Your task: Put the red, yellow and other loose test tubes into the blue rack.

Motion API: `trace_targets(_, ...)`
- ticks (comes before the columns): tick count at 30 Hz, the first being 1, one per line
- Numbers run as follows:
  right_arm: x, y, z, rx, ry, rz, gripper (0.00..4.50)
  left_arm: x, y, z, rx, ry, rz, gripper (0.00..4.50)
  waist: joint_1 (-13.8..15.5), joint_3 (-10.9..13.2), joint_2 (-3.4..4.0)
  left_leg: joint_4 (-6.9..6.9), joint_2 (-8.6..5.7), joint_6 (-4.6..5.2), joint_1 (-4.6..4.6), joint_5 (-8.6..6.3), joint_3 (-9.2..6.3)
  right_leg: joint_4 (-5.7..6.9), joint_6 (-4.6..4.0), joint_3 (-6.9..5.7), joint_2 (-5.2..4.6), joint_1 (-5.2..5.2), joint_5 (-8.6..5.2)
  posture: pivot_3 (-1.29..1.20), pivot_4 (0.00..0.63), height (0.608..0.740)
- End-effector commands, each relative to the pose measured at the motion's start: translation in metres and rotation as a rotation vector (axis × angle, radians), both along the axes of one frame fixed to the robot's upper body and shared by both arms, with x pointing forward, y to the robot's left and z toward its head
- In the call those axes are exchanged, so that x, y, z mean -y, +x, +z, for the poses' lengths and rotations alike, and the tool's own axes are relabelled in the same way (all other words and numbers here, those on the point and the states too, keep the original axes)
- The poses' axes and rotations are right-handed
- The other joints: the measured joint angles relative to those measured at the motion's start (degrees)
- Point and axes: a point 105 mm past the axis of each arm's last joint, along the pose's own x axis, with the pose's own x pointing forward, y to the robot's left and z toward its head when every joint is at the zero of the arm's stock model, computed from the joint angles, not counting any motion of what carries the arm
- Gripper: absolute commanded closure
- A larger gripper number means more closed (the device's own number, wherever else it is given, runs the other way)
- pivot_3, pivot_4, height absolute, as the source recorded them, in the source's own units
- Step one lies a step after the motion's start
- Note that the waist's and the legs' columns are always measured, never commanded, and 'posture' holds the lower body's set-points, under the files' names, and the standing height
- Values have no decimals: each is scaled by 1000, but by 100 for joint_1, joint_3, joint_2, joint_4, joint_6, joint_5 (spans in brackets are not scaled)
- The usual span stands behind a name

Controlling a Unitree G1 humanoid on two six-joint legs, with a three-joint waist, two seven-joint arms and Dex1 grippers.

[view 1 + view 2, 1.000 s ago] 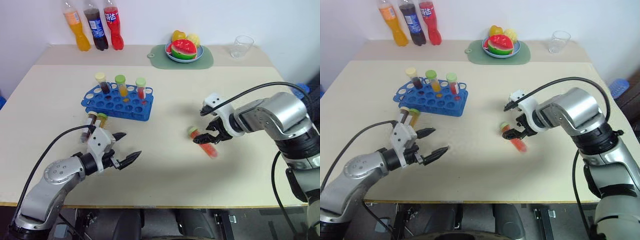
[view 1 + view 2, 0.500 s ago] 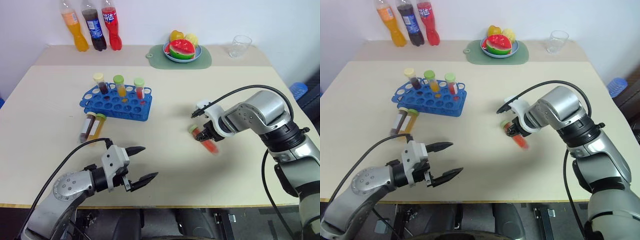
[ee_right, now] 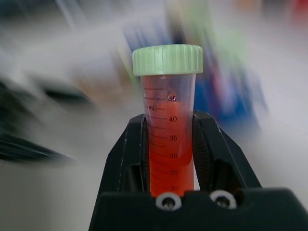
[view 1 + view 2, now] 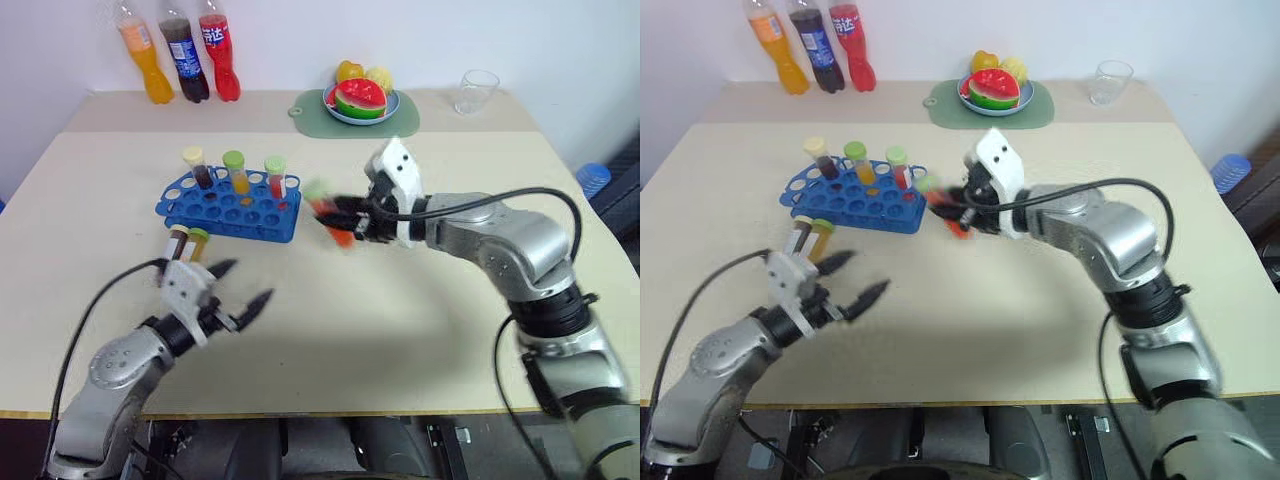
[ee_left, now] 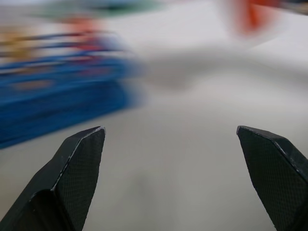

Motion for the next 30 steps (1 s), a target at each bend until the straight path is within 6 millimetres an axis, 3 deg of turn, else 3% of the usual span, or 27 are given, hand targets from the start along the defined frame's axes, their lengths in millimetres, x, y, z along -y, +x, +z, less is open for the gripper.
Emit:
trace_targets(1, -8, 10, 16, 184, 157, -77, 3759, -32, 11, 16, 125, 15, 204, 0, 12, -1, -1, 1, 0, 0, 1, 0, 1, 2, -1, 0, -2, 0, 1, 0, 150, 734)
trace_targets(4, -36, 17, 3, 232, 276, -142, 3759, -48, 16, 18, 178, 39, 318, 0, 3, -6, -7, 0, -1, -2, 3, 1, 5, 2, -4, 0, -7, 0, 3, 0, 150, 734)
trace_targets(10, -74, 35, -29, 164, 311, -189, 3759, -54, 13, 13, 185, 57, 336, 0, -7, -5, -5, -4, 1, -10, 2, 5, 7, 7, -6, 0, -12, -9, 4, 0, 150, 734)
trace_targets(17, -90, 51, -43, 165, 290, -252, 3759, -52, 6, 6, 150, 59, 301, 0, -15, -4, -4, -4, 0, -13, 3, 7, 7, 9, -8, -2, -12, -8, 5, 0, 150, 734)
trace_targets(22, -89, 63, -50, 162, 269, -312, 3759, -32, -2, -2, 96, 50, 179, 0, -126, -4, -3, -6, 0, -13, 3, 7, 7, 11, -8, -2, -12, -8, 5, 0, 150, 734)
trace_targets(30, -101, 63, -51, 167, 259, -284, 3759, -26, -4, -4, 77, 55, 143, 0, -199, -3, -1, -6, 7, -14, 10, 7, 5, 18, -12, -2, -4, -8, 8, 0, 150, 734)
